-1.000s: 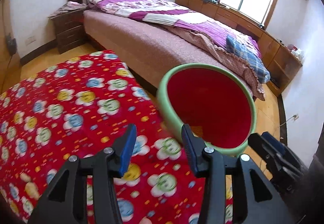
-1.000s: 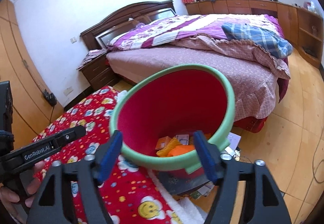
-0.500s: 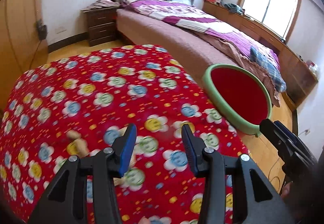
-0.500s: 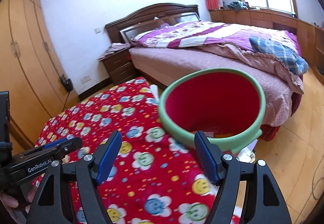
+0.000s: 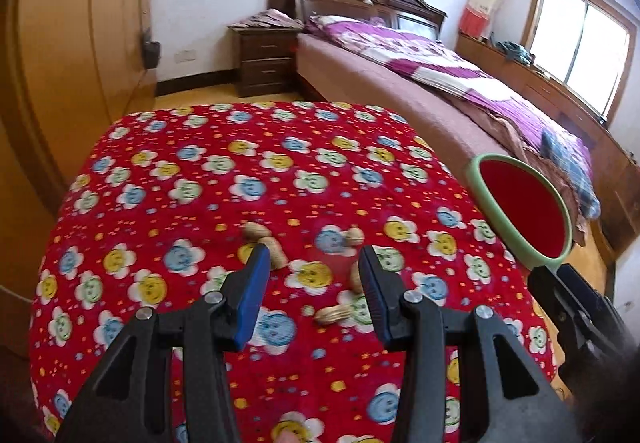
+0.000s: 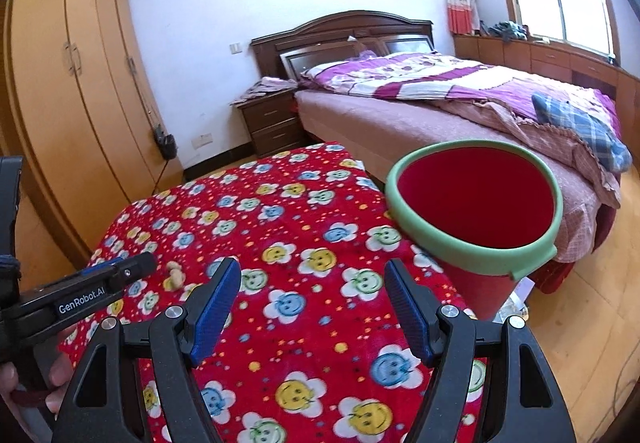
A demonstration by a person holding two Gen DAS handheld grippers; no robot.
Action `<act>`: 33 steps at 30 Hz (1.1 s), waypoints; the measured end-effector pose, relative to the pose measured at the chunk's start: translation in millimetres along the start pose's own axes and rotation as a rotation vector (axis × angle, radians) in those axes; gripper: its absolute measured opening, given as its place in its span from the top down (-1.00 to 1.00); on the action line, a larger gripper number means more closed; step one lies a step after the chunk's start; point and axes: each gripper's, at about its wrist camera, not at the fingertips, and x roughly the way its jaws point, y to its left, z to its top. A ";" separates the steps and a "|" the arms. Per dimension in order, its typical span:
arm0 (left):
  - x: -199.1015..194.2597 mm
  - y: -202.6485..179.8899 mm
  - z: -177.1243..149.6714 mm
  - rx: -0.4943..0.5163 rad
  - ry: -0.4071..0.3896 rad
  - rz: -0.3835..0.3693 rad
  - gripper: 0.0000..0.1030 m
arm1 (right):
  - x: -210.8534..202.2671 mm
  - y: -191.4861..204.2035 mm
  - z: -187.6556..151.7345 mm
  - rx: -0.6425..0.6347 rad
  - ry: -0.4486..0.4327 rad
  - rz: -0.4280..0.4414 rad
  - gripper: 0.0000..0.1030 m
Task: Collect trash
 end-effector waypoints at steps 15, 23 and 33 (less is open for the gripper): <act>-17.5 14.8 -13.3 -0.006 -0.053 0.122 0.11 | -4.3 7.4 -10.6 -0.010 0.002 0.002 -0.46; -23.2 14.9 -13.2 -0.010 -0.065 0.124 0.11 | -6.4 9.3 -10.1 -0.012 -0.003 0.005 -0.46; -24.5 14.1 -12.8 -0.008 -0.069 0.125 0.11 | -8.2 9.2 -10.9 -0.011 0.003 0.007 -0.46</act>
